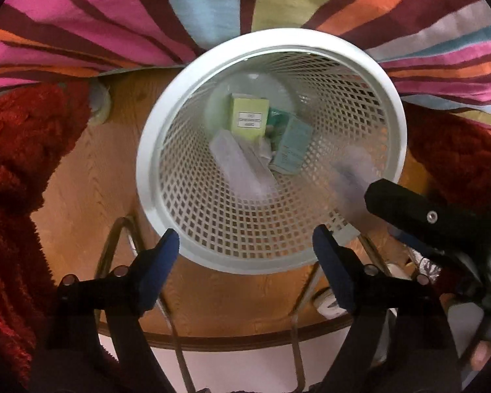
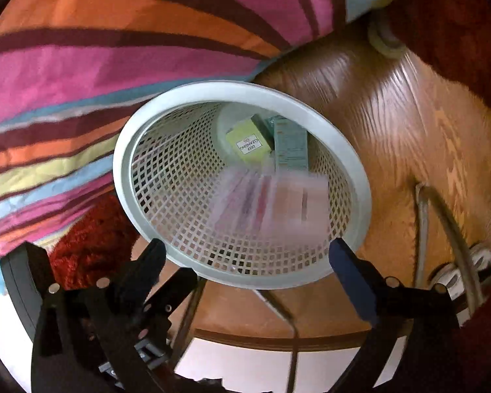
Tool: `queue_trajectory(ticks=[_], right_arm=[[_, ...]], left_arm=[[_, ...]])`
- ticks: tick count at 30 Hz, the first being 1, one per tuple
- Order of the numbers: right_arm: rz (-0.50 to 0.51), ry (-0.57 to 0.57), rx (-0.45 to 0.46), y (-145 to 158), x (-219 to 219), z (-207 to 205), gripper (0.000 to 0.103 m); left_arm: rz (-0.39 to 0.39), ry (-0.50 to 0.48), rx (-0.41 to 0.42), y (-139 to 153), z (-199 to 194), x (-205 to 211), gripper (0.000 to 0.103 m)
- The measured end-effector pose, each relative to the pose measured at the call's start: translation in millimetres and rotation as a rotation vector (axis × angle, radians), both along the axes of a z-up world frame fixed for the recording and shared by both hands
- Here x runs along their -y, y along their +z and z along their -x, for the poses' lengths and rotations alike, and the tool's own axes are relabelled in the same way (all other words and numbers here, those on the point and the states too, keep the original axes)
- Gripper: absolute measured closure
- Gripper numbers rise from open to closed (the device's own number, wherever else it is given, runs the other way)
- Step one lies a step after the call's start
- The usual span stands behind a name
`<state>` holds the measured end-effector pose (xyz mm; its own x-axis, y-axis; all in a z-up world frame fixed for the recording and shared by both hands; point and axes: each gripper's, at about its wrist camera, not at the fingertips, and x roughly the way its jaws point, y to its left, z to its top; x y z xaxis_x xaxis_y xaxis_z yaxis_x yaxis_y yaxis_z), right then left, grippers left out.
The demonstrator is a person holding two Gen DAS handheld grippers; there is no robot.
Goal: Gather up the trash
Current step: 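Open both tools above the wastebasket to drop the two boxes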
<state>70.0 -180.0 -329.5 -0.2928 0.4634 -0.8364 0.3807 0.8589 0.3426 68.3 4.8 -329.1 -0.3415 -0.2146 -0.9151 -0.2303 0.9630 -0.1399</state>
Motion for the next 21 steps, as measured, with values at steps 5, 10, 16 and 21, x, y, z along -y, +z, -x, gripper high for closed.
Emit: queue_trajectory(ticks=[5,10,16,21], right_arm=[[0.008,-0.035,0.013,3,8,-1,0.008],[0.010,-0.026,0.013,4,9,-1,0.007],[0.010,-0.039,0.014,8,10,1,0.007],[0.004,-0.038,0.052,20,12,0,0.007]], left_arm=[[0.009,0.001,0.012,4,0,-2,0.021],[0.004,0.013,0.025,8,2,-7,0.021],[-0.006,0.030,0.067,17,4,-10,0.021],[-0.021,0.033,0.121,30,6,-14,0.021]])
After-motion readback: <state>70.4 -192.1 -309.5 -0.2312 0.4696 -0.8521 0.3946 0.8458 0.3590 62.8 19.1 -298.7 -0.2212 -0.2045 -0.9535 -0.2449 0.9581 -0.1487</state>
